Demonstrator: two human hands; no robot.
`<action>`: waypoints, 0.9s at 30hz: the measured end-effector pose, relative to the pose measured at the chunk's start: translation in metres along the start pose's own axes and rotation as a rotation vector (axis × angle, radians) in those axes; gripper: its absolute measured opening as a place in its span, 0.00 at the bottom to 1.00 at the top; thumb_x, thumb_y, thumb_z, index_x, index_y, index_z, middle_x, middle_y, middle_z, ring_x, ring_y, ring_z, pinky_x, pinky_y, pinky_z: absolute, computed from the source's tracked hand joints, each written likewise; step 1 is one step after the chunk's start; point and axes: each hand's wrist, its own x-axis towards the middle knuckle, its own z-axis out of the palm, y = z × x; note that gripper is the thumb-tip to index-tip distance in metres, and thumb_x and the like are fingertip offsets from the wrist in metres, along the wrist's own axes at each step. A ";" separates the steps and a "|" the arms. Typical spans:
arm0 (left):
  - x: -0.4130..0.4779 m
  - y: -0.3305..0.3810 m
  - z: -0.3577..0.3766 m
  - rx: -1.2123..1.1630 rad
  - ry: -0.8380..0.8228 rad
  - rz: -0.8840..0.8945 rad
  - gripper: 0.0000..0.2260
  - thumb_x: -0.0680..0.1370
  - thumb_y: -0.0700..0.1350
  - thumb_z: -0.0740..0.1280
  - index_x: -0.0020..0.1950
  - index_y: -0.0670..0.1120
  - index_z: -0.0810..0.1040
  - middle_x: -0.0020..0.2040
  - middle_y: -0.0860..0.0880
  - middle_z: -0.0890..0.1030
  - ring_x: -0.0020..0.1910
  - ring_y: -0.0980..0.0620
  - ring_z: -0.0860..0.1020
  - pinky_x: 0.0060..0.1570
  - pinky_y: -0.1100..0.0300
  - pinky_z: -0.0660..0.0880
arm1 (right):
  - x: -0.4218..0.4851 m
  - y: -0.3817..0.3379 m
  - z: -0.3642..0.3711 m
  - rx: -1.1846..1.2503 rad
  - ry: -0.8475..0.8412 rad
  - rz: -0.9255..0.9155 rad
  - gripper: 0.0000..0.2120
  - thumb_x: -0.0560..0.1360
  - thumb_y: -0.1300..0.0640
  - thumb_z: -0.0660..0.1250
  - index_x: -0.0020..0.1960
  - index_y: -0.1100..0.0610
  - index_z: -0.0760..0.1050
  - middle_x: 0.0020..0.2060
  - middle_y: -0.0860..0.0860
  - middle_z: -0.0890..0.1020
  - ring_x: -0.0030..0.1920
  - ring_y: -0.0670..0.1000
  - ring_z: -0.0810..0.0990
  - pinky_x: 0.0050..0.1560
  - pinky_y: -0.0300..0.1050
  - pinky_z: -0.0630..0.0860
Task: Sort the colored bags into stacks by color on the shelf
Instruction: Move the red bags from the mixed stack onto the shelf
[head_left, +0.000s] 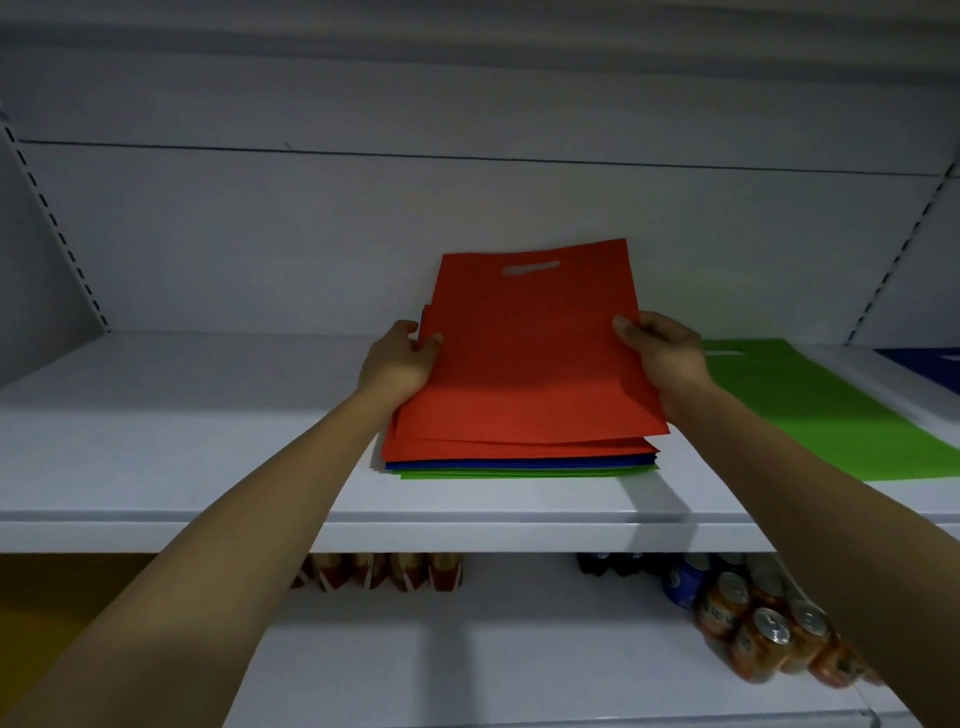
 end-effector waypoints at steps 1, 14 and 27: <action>0.001 0.001 0.000 -0.027 -0.009 -0.005 0.24 0.80 0.55 0.62 0.71 0.43 0.69 0.66 0.43 0.75 0.62 0.44 0.75 0.61 0.54 0.72 | -0.001 -0.003 -0.001 0.013 -0.004 0.001 0.03 0.74 0.58 0.72 0.46 0.55 0.79 0.40 0.50 0.83 0.34 0.45 0.82 0.32 0.37 0.78; -0.002 0.056 0.033 -0.047 0.089 0.130 0.13 0.81 0.47 0.62 0.61 0.40 0.75 0.56 0.43 0.79 0.50 0.49 0.76 0.46 0.61 0.68 | 0.012 -0.010 -0.058 0.002 0.078 0.002 0.07 0.75 0.60 0.70 0.38 0.54 0.77 0.37 0.51 0.82 0.31 0.45 0.80 0.33 0.37 0.77; -0.033 0.200 0.170 -0.144 0.024 0.268 0.10 0.80 0.45 0.64 0.54 0.39 0.76 0.52 0.41 0.80 0.51 0.43 0.78 0.46 0.57 0.70 | 0.023 -0.034 -0.244 -0.144 0.333 -0.087 0.04 0.76 0.59 0.68 0.47 0.60 0.78 0.36 0.53 0.79 0.34 0.49 0.77 0.41 0.45 0.77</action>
